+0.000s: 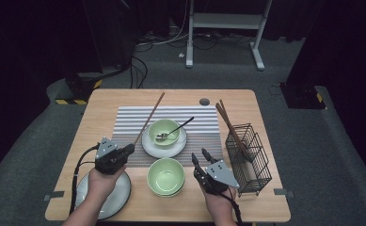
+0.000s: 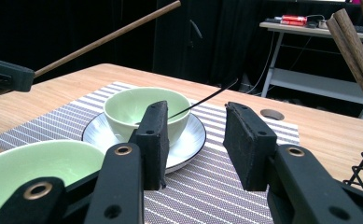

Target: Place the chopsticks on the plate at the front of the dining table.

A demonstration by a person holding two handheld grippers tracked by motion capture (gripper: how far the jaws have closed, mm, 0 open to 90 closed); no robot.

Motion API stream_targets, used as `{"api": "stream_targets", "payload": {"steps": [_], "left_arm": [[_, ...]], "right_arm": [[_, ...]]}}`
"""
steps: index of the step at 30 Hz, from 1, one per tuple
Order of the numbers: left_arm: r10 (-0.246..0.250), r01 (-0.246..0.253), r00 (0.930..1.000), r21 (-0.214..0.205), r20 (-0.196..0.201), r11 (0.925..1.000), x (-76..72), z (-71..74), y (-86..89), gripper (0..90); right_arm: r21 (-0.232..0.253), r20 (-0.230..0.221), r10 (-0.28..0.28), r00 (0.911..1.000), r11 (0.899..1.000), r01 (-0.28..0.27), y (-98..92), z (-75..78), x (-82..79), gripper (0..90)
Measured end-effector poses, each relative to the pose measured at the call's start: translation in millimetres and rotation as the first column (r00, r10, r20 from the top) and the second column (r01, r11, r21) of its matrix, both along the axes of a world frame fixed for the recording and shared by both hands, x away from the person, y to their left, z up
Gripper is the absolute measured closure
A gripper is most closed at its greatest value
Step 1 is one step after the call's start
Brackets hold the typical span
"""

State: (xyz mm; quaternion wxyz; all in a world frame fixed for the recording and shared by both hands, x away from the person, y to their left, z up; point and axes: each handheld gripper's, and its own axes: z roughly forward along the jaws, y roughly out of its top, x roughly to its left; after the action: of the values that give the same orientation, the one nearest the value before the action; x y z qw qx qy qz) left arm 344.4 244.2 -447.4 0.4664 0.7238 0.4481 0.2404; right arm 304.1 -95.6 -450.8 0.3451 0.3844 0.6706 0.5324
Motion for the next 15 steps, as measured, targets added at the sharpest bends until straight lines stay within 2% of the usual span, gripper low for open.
{"api": "stream_targets", "payload": {"steps": [1,4,5,7,8,9,12,13,14,15], "left_arm": [[0.017,-0.017,0.9998,-0.036,0.003,0.9992,1.3,-1.7,-2.9,85.5],[0.020,-0.020,0.9997,-0.025,-0.010,0.9995,4.6,-3.9,-2.6,85.5],[0.009,-0.009,0.9997,0.005,-0.022,1.0000,5.3,-3.5,-0.4,85.5],[0.013,-0.013,0.9996,0.007,-0.027,0.9999,7.0,-4.7,-0.4,85.5],[0.030,-0.030,0.9993,-0.015,-0.021,0.9994,8.1,-6.4,-2.4,85.5],[0.019,-0.018,0.9992,0.015,-0.035,0.9997,8.9,-6.1,-0.2,85.5],[0.022,-0.021,0.9986,0.024,-0.048,0.9995,11.2,-8.0,0.1,85.6],[0.037,-0.037,0.9985,0.005,-0.041,0.9993,12.1,-9.6,-1.9,85.5],[0.038,-0.038,0.9984,0.009,-0.043,0.9992,12.5,-10.0,-1.9,85.5],[0.024,-0.023,0.9982,0.034,-0.054,0.9992,12.5,-9.1,0.1,85.5]], "right_arm": [[0.000,0.000,0.001,1.0000,1.000,-0.001,0.0,-0.2,0.2,59.7],[0.005,-0.004,0.003,1.0000,1.000,-0.003,1.2,-0.3,0.7,59.7],[0.003,-0.004,0.004,1.0000,1.000,-0.004,1.6,-0.3,0.6,59.7],[0.004,-0.005,0.006,1.0000,1.000,-0.006,2.8,-0.7,0.4,60.3],[0.001,-0.003,0.006,1.0000,1.000,-0.006,3.1,-1.0,0.3,60.4],[-0.001,-0.004,0.006,1.0000,1.000,-0.006,3.5,-1.4,0.2,60.4],[-0.005,-0.003,0.008,1.0000,1.000,-0.008,3.3,-2.0,0.2,60.1],[-0.004,-0.003,0.009,1.0000,1.000,-0.009,3.1,-2.1,0.2,59.9],[-0.004,-0.003,0.011,0.9999,1.000,-0.011,3.0,-2.2,0.2,59.8],[-0.005,-0.003,0.011,0.9999,1.000,-0.011,3.0,-2.3,0.1,59.5]]}}
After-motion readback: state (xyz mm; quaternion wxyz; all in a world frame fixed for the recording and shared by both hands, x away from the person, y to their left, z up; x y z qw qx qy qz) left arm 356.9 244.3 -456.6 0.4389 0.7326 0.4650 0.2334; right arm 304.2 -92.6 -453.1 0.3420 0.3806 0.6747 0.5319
